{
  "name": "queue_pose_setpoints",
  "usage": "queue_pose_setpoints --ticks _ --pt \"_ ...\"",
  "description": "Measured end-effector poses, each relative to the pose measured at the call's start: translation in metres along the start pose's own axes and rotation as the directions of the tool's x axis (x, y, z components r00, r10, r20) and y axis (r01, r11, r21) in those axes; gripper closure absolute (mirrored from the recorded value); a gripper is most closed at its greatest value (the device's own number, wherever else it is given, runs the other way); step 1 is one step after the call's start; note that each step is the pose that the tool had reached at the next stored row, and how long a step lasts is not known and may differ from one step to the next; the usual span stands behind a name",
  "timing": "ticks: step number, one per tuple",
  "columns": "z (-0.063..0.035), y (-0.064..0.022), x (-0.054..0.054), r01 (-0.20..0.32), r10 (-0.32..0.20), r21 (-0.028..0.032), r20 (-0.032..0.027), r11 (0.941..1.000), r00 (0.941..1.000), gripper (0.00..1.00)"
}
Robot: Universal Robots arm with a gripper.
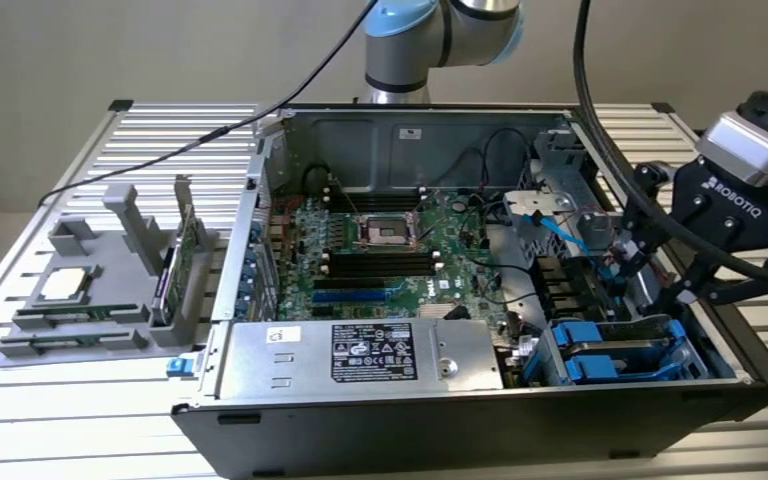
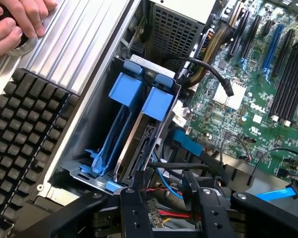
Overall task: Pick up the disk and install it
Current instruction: 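Insert the first disk wire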
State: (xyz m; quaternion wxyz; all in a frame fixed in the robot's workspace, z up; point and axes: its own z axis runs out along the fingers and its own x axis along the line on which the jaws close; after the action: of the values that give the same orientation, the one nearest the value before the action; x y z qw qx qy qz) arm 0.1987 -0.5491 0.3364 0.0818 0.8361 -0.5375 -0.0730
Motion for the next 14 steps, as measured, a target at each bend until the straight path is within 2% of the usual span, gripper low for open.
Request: queue_pose_setpoints --ticks 4,6,9,14 --pt "-0.0018 0.0004 0.0000 0.034 -0.034 0.0006 -0.0058 0.9994 0.9994 0.56" --pt "-0.0026 0.0007 -0.0001 0.050 -0.050 0.0053 -0.0056 0.9987 0.9987 0.56" --pt "-0.0039 0.0009 -0.0002 0.073 -0.073 0.0123 -0.0089 0.9973 0.9973 0.56" --pt "-0.0065 0.0014 -0.0002 0.116 -0.115 0.0186 -0.0232 0.9931 0.9930 0.56"
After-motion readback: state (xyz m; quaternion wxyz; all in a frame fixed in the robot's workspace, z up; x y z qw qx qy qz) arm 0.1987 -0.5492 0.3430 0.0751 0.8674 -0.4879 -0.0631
